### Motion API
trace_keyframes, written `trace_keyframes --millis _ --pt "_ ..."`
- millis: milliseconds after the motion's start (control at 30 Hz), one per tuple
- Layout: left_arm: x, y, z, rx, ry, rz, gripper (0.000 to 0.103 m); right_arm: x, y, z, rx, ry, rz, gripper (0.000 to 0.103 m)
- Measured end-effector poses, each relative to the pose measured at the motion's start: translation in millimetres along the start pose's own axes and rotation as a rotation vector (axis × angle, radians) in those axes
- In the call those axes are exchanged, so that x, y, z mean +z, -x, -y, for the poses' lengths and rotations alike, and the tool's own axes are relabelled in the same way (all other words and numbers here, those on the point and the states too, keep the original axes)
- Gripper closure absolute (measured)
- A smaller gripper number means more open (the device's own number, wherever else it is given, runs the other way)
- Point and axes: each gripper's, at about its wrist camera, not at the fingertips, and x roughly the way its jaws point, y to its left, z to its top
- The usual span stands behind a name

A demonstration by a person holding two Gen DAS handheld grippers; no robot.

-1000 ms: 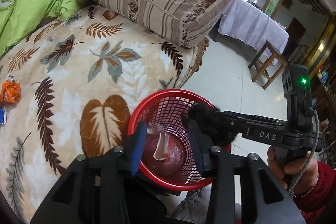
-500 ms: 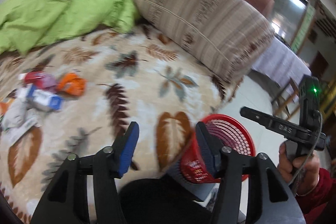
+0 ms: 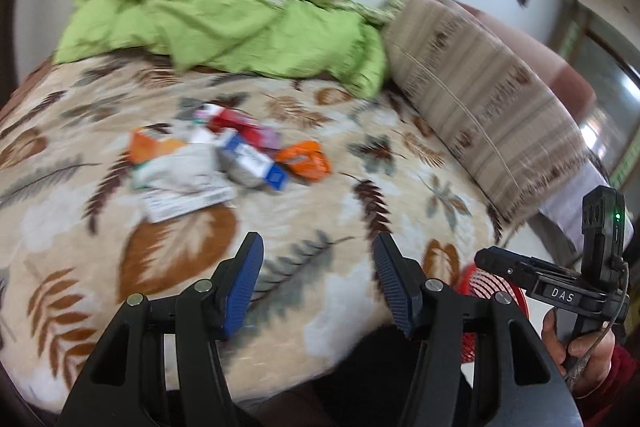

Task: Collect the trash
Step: 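Move both tools back toward the trash pile on the bed, then grasp the white sock with the left gripper while the right grasps the orange chip bag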

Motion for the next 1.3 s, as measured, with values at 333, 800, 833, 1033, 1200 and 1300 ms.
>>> trace_keyframes --millis 333,800,833,1033,1200,1300 --pt "15 0 -70 0.127 0.14 0.033 0.039 23 -31 -48 0.052 0.105 -0.007 0.039" --pt "60 -139 -117 0.29 0.167 -0.113 0.029 54 -78 -37 0.055 0.124 -0.038 0.039" --pt "60 -147 -121 0.293 0.173 -0.126 0.029 59 -84 -37 0.057 0.129 -0.042 0.039" --pt "53 -173 -143 0.299 0.205 -0.147 0.06 86 -129 -31 0.049 0.15 -0.057 0.037" --pt "49 -166 -142 0.276 0.181 -0.115 0.079 111 -179 -31 0.031 0.176 -0.073 0.036" --pt "48 -151 -140 0.252 0.179 -0.08 0.08 123 -209 -36 0.026 0.218 -0.075 0.036"
